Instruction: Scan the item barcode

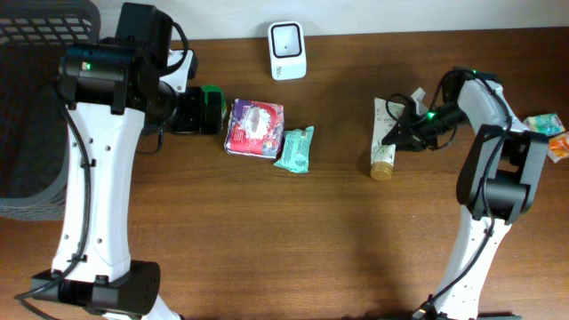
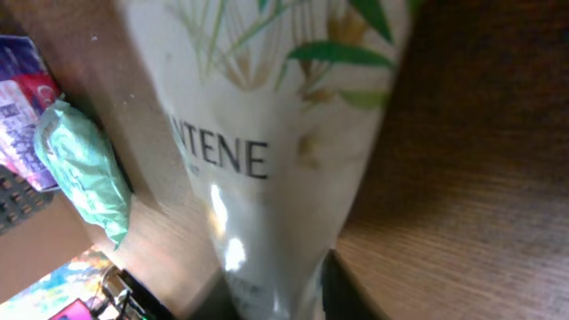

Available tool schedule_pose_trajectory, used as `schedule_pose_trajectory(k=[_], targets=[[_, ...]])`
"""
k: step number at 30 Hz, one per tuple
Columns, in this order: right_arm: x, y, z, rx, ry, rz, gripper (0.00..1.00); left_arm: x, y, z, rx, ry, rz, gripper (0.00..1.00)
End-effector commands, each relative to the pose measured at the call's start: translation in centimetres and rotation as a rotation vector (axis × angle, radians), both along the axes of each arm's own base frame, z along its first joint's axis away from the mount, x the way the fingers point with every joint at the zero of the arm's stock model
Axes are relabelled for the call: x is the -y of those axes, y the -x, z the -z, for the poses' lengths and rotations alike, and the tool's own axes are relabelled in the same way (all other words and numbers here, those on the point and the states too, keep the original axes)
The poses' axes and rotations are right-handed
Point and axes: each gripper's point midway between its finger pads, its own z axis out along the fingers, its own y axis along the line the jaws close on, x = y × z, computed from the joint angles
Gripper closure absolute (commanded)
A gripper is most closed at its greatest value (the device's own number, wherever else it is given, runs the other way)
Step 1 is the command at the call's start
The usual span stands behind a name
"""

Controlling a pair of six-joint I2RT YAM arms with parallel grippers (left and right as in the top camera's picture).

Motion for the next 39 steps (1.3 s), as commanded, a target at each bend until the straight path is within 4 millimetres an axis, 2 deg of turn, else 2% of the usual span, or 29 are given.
schedule_pose_trajectory(k=[1, 3, 4, 6, 7, 9, 10, 12, 14, 15, 17, 18, 19, 22, 23, 25, 27, 29, 31, 33, 37, 39], targets=[[1.0, -0.7, 0.2, -0.07, 0.266, 0.04, 0.96, -0.1, 0.2, -0.6, 0.019, -0.001, 0.012, 0.01], [2.0, -1.0, -0.6, -0.095, 0.553, 0.032, 0.96, -0.1, 0.2, -0.6, 0.019, -0.001, 0.012, 0.01], [2.5, -1.2, -1.5, -0.089, 0.753, 0.028, 0.96, -0.1, 0.2, -0.6, 0.019, -0.001, 0.012, 0.01], [2.6, -1.7, -3.1, -0.033, 1.067, 0.023, 0.96, -0.1, 0.2, -0.6, 0.019, -0.001, 0.012, 0.01], [2.0, -1.7, -4.5, 0.027, 1.295, 0.025, 0.96, -0.1, 0.2, -0.6, 0.019, -0.001, 0.012, 0.01], [0.4, -1.6, -4.8, 0.091, 1.424, -0.004, 0.96, -0.1, 0.2, -0.6, 0.019, -0.001, 0.012, 0.01], [-0.8, -1.3, -3.8, 0.104, 1.438, -0.039, 0.96, -0.1, 0.2, -0.6, 0.019, -0.001, 0.012, 0.01], [-3.0, -0.6, -1.8, 0.09, 1.393, -0.088, 0.92, -0.1, 0.2, -0.6, 0.019, -0.001, 0.012, 0.01], [-7.0, -0.2, -0.1, 0.093, 1.242, -0.101, 0.8, -0.1, 0.2, -0.6, 0.019, -0.001, 0.012, 0.01], [-9.2, -0.1, 0.7, 0.102, 1.158, -0.102, 0.58, -0.1, 0.2, -0.6, 0.019, -0.001, 0.012, 0.01], [-12.2, 0.2, 1.4, 0.107, 1.047, -0.114, 0.56, -0.1, 0.2, -0.6, 0.019, -0.001, 0.012, 0.01], [-12.8, 0.1, 1.2, 0.116, 1.035, -0.119, 0.44, -0.1, 0.2, -0.6, 0.019, -0.001, 0.012, 0.01], [-13.2, 0.1, 0.8, 0.115, 1.015, -0.131, 0.41, -0.1, 0.2, -0.6, 0.019, -0.001, 0.012, 0.01], [-12.8, -1.2, -3.1, 0.135, 1.002, -0.099, 0.41, -0.1, 0.2, -0.6, 0.019, -0.001, 0.013, 0.01], [-12.1, -2.0, -5.1, 0.15, 0.994, -0.088, 0.23, -0.1, 0.2, -0.6, 0.019, -0.001, 0.012, 0.01], [-10.1, -2.2, -6.9, 0.122, 0.995, -0.053, 0.14, -0.1, 0.2, -0.6, 0.019, -0.001, 0.012, 0.01], [-7.8, -0.9, -6.4, -0.01, 0.887, -0.047, 0.08, -0.1, 0.2, -0.6, 0.019, -0.001, 0.012, 0.01], [-6.9, -0.1, -4.9, -0.106, 0.642, -0.091, 0.07, -0.1, 0.2, -0.6, 0.019, -0.001, 0.013, 0.01], [-7.5, -0.3, -3.8, -0.122, 0.421, -0.087, 0.07, -0.1, 0.2, -0.6, 0.019, -0.001, 0.012, 0.01], [-8.4, -1.2, -2.7, -0.103, 0.308, -0.055, 0.07, -0.1, 0.2, -0.6, 0.019, -0.001, 0.012, 0.01], [-10.5, -2.2, -2.2, -0.047, 0.254, -0.064, 0.07, -0.1, 0.2, -0.6, 0.019, -0.001, 0.012, 0.01], [-10.5, -2.2, -2.2, -0.053, 0.255, -0.053, 0.07, -0.1, 0.2, -0.6, 0.019, -0.001, 0.012, 0.01]])
